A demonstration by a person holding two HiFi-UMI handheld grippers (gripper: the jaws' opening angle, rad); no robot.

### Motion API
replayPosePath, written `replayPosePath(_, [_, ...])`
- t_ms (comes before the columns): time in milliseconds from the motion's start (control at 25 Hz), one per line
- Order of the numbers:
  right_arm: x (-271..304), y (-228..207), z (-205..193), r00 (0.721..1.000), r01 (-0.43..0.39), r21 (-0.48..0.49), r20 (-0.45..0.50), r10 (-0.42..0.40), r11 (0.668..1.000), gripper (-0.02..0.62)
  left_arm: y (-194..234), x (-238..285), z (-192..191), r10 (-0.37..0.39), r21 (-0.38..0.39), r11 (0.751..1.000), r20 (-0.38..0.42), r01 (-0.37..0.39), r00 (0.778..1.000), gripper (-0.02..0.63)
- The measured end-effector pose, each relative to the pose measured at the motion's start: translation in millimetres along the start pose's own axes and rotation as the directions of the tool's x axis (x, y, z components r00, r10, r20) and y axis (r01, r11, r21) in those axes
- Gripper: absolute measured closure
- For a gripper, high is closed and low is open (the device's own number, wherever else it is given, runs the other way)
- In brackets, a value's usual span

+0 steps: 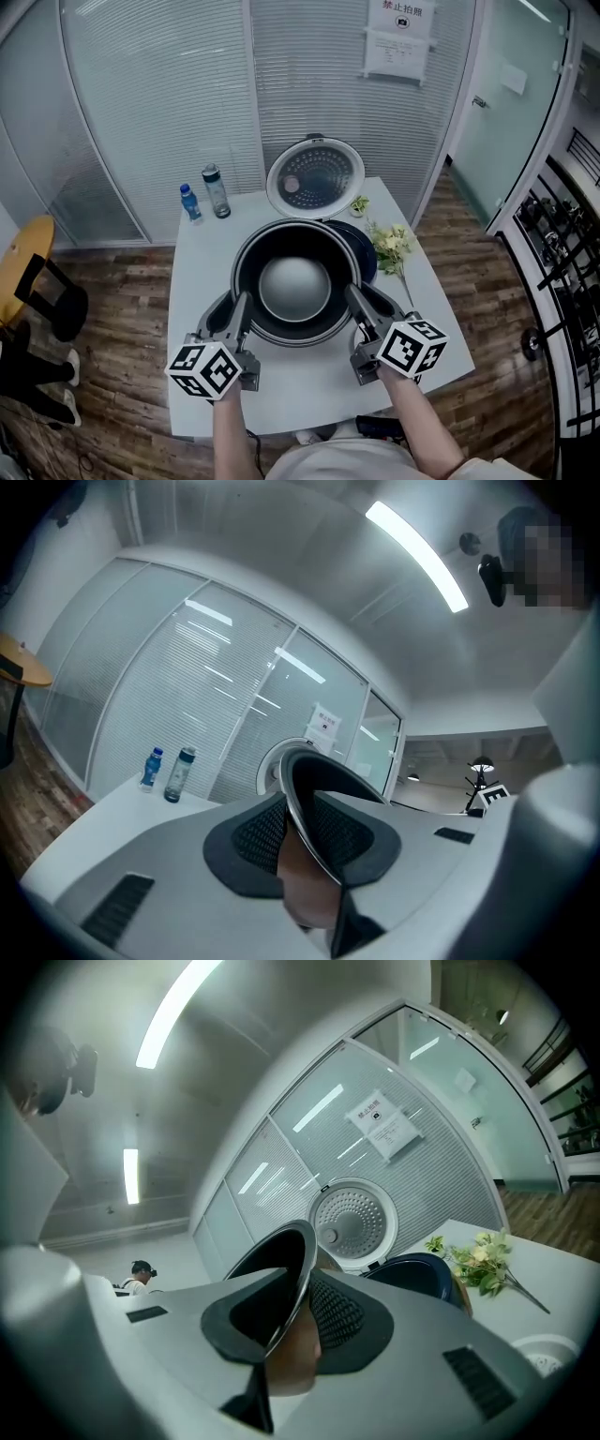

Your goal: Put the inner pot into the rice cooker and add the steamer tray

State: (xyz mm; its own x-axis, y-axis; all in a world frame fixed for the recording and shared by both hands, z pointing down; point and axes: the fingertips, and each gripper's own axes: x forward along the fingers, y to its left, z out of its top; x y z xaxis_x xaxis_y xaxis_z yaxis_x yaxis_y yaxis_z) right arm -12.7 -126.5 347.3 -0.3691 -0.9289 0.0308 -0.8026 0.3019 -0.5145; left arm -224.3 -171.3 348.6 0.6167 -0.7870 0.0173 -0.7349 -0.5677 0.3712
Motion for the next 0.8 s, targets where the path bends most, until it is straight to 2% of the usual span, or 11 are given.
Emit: replayPosePath(800, [20, -61, 41, 0.999, 0.021, 0.02, 0.024, -0.022, 1.0, 0.509, -17, 84, 2, -0.054, 0.011, 0.998, -0.017, 0.054, 0.998, 0.512])
